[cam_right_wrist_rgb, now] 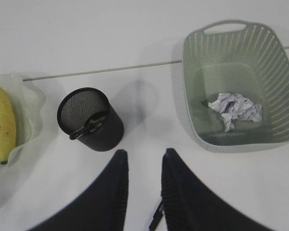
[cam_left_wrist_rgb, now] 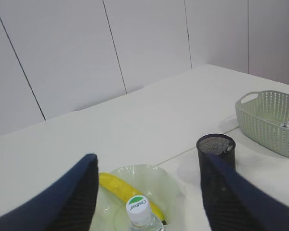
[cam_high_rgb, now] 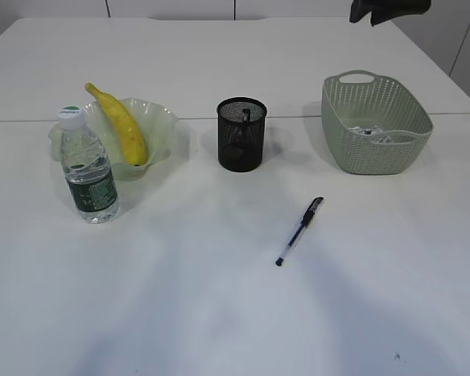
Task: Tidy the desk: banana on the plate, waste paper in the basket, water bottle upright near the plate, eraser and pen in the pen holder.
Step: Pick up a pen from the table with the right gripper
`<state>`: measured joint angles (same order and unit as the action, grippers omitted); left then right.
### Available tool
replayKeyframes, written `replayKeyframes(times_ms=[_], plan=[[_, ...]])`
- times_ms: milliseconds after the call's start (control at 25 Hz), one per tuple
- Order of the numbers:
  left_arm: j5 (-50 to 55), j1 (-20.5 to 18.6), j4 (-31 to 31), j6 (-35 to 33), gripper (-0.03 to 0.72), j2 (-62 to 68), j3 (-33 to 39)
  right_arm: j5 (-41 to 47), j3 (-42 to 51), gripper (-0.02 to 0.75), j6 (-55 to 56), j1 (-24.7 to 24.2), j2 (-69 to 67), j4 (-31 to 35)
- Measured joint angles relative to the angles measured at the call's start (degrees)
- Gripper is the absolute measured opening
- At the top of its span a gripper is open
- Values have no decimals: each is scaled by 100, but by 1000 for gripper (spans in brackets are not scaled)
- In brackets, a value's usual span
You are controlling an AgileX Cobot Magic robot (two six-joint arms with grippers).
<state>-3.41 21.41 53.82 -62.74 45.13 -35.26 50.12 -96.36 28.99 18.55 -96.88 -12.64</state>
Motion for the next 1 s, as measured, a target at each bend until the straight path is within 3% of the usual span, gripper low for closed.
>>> replayKeyframes(times_ms=[240, 1000], plan=[[0, 0, 0, 0, 475, 0, 0, 218, 0, 182, 13, 240, 4, 0], [0, 0, 0, 0, 475, 0, 0, 1515, 0, 183, 778, 251, -455, 261]])
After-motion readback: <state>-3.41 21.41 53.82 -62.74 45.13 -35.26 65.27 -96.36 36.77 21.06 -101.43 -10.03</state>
